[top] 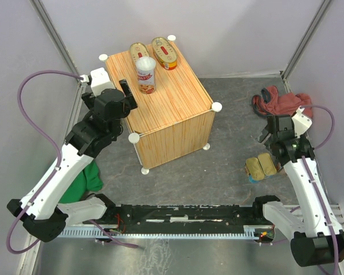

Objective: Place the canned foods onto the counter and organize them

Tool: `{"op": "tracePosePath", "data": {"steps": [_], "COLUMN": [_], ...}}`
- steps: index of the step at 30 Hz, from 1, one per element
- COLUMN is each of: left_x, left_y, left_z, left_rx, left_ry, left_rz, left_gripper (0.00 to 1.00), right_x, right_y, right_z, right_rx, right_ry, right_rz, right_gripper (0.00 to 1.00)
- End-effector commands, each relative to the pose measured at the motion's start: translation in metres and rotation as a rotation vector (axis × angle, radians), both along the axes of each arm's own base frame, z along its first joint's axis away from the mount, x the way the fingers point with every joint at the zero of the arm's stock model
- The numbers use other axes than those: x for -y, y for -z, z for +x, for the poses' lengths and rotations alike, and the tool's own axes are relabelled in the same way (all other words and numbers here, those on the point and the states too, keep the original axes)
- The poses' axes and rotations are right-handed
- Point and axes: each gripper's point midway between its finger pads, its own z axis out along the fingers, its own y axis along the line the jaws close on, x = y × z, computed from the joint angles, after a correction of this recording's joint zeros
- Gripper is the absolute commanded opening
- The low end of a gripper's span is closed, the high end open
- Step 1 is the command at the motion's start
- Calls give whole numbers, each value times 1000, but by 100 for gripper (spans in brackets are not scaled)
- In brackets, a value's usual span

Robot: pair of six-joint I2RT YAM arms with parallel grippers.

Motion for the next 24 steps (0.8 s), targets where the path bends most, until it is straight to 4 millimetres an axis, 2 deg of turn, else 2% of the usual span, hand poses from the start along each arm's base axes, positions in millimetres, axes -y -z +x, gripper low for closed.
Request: {"op": "tracePosePath", "data": {"steps": [1,3,6,12,20,24], "left_x": [12,19,28,45,60,65], "left_y": [-9,-4,0,-15,-28,-29], "left_z": [4,9,14,19,23,24], "left_rx": [29,18,13,50,87,96], "left_ry": [47,70,103,185,238,258], "left_rz": [-45,-36,-37,-59,-63,-67], "left_gripper": [97,96,96,96,95,95], "right_x": [12,19,22,24,47,55], "right_y": [-29,-37,-39,-25,-34,-27], "right_z": [4,6,6,1,-2,-5], "right_rx": [35,24,-25,-87,-139,-173], "right_ry": [64,91,118,156,256,305], "right_rz": [-53,-91,-107,-113,-171,-143], "right_gripper": [99,99,100,100,100,99]}}
